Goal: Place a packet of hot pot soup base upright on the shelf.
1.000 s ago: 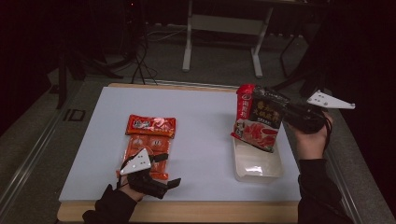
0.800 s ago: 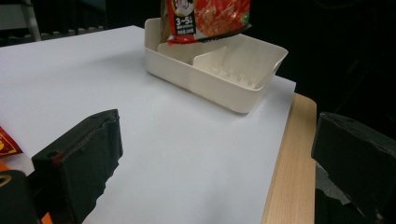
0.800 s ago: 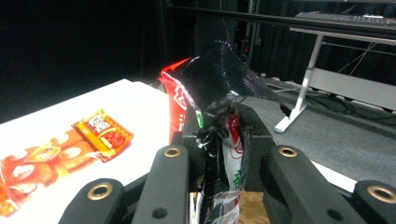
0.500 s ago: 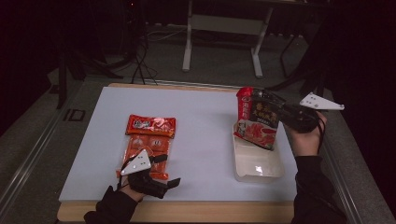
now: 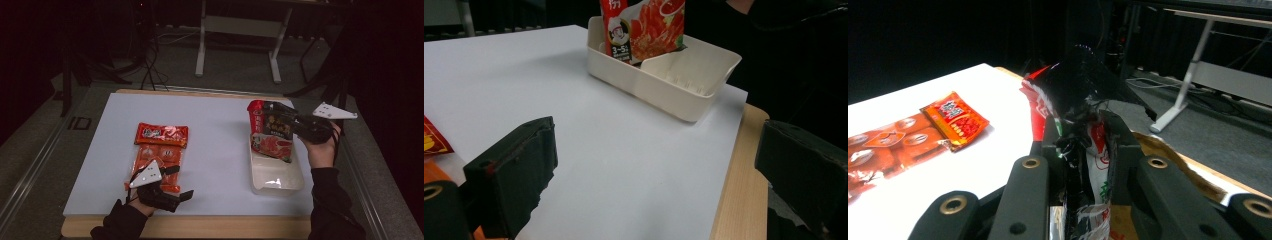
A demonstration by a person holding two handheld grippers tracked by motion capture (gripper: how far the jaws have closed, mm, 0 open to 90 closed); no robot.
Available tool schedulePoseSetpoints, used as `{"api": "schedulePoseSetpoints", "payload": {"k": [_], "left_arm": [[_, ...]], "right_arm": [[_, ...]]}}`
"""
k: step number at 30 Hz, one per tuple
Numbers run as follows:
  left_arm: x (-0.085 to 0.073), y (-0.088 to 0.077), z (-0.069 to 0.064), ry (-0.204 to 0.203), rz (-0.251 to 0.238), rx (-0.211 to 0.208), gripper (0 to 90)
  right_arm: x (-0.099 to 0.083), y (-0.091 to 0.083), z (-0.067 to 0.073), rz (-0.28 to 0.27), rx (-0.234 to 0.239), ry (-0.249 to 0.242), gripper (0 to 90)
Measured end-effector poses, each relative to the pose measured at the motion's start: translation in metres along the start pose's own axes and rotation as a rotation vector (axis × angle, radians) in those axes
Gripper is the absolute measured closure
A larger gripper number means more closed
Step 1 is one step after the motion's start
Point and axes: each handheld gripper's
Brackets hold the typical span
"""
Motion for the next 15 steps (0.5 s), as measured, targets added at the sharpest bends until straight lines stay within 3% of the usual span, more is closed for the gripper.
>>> {"api": "schedulePoseSetpoints", "payload": {"k": [6,11,15], "left_arm": [[0.000,0.000,0.000,0.003,0.001,0.001,3.9],[-0.001,0.000,0.002,-0.007,0.002,0.001,3.9],[-0.001,0.000,0.002,-0.010,0.003,-0.001,3.9]], "right_arm": [[-0.006,0.005,-0.001,0.007,0.030,0.013,74.5],[-0.009,0.002,-0.004,-0.008,0.019,0.051,73.7],[-0.011,0.000,-0.004,-0.016,0.028,0.052,73.3]]}}
Point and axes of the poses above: each handheld gripper's, and its own axes: y roughly forward along the jaws, x roughly out of its top, z roughly to its left, and after that the axes turned 15 degrees about x, right-handed
